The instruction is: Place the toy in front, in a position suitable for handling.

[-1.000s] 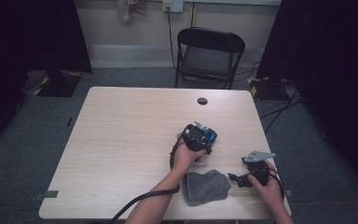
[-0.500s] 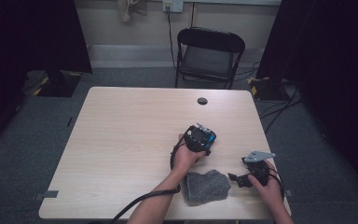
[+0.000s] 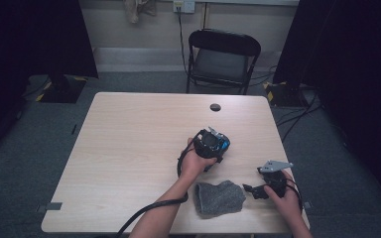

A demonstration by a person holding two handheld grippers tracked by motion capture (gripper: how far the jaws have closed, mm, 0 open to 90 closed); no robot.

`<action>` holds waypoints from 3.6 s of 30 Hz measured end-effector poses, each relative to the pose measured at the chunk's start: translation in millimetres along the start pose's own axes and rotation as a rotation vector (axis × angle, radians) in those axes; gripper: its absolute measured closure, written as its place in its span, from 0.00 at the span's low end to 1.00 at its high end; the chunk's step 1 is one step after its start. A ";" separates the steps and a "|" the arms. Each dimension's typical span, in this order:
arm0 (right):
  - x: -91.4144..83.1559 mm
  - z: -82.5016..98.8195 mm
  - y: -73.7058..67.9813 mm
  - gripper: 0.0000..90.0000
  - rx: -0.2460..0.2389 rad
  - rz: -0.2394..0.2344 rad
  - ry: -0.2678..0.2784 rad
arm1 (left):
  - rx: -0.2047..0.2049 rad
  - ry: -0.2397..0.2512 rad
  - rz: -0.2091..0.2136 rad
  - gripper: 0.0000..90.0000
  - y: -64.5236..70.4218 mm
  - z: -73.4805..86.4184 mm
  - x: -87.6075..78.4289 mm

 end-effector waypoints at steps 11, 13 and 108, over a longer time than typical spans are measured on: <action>0.0 0.0 0.0 0.07 -0.001 0.000 0.000 | -0.035 -0.020 -0.005 0.31 -2.0 8.7 11.0; 0.0 0.0 0.0 0.07 -0.001 0.000 0.000 | -0.035 -0.018 -0.005 0.31 -2.4 9.1 10.9; 0.0 0.1 0.0 0.07 0.001 0.003 0.000 | -0.105 -0.067 -0.044 0.30 -88.2 77.8 -39.4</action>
Point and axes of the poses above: each handheld gripper's, and its own axes: x roughly forward along the jaws, z roughly out of its underside, y roughly to its right, the point moved 7 cm from there along x, roughly forward along the jaws
